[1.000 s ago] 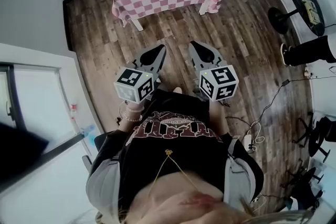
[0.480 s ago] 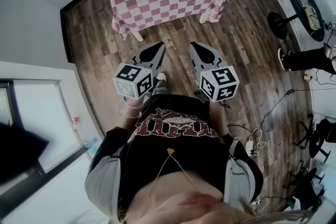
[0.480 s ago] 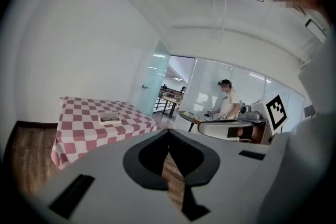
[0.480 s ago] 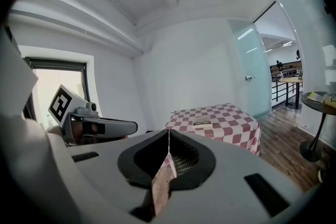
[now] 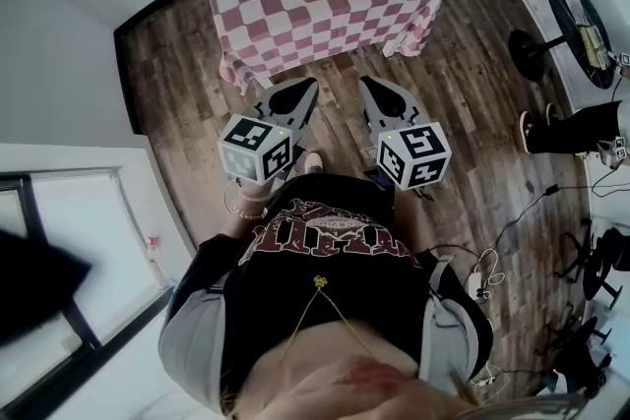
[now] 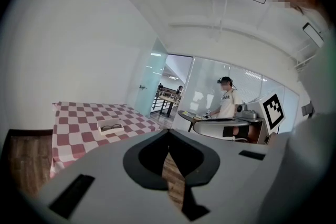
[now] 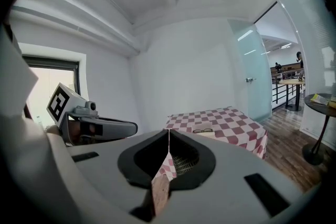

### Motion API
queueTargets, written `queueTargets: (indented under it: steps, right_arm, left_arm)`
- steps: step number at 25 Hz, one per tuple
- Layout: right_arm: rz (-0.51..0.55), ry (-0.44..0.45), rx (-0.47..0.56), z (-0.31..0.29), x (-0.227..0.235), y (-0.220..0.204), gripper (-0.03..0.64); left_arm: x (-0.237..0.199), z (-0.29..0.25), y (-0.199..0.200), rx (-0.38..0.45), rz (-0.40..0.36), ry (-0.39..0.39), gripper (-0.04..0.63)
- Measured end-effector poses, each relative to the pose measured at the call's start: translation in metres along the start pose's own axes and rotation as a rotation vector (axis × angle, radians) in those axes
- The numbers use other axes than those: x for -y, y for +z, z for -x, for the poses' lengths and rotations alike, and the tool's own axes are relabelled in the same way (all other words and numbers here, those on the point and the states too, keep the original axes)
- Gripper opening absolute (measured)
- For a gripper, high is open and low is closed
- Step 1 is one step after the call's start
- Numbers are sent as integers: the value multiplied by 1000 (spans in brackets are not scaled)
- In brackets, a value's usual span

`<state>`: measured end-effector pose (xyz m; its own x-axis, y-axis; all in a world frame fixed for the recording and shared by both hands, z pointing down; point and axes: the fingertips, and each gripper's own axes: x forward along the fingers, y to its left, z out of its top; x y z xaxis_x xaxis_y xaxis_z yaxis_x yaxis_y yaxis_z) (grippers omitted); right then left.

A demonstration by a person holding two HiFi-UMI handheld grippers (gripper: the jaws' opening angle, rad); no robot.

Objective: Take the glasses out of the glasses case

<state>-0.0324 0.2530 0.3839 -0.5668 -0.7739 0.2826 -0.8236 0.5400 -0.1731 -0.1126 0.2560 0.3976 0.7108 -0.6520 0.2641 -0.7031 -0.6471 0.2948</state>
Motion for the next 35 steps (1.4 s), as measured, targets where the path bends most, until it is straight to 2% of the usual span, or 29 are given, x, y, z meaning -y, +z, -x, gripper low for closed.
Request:
queueTargets:
  steps: [5,15,23,35]
  right_arm:
    - [-1,-17,18,-26,2,9,21]
    - [4,-20,-18,-58,25,16,21]
    - [42,62,-42,-106,65,40,21]
    - [55,173,-45,-156,126,76,21]
  left_arm:
    - [-25,-1,9,7,-5,-2,9]
    - [-51,-29,19,-15,30,-4,9]
    - [-82,-76,46,7,48,42,9]
    - [-104,-149,87,23,50,92,9]
